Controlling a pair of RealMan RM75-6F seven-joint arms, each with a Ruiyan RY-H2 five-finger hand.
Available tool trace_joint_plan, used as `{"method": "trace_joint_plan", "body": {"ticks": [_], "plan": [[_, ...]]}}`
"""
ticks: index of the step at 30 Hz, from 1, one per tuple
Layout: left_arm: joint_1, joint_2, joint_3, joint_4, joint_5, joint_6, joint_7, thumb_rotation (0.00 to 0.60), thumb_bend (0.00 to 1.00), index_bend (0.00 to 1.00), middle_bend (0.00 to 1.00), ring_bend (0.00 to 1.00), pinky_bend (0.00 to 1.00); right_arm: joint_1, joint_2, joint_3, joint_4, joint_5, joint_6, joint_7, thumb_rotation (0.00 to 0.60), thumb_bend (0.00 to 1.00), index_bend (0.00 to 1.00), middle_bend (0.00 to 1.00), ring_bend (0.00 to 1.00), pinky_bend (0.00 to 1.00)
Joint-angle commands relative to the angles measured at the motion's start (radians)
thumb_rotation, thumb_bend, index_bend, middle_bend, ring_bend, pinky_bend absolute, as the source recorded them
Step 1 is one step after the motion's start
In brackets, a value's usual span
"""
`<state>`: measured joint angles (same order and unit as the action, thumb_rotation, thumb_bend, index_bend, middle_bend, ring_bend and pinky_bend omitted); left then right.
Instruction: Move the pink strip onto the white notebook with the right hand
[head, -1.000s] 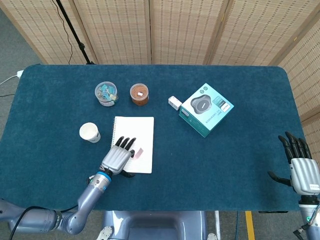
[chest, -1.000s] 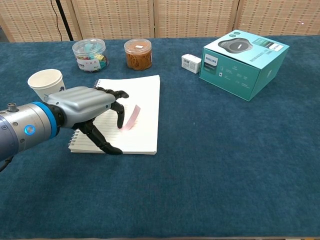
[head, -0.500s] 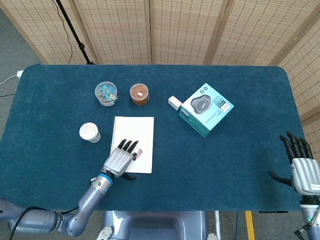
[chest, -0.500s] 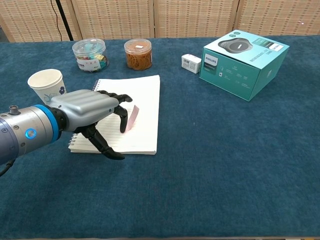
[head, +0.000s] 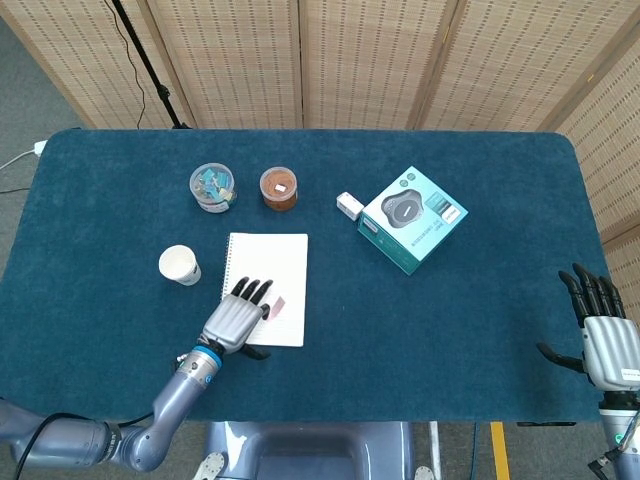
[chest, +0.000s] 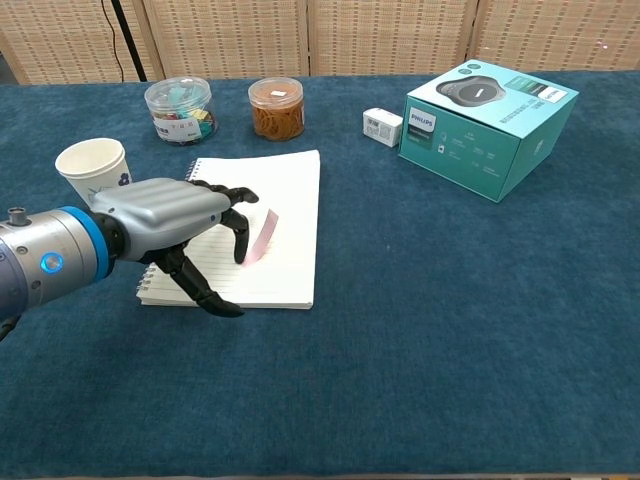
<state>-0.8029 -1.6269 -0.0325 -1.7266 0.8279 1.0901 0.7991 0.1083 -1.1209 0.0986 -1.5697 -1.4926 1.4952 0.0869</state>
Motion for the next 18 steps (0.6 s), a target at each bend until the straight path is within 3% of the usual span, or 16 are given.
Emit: {"method": "trace_joint_plan", "body": {"ticks": [1,18], "plan": [[0.0,0.002,0.003,-0.006,0.003,-0.003,-0.002,0.341,0.0,0.42,0.0,0.0,0.0,0.0,0.0,0.0,0.0,-0.001,-0.001,0.0,0.6,0.0,0.0,0.0,0.0,0.0],[0.006,0.039,-0.022,0.006,0.021,0.001,-0.052,0.34,0.0,0.41,0.0,0.0,0.0,-0.003,0.006,0.001,-0.006,-0.002,0.002,0.002,0.6,0.0,0.0,0.0,0.0,0.0]]}}
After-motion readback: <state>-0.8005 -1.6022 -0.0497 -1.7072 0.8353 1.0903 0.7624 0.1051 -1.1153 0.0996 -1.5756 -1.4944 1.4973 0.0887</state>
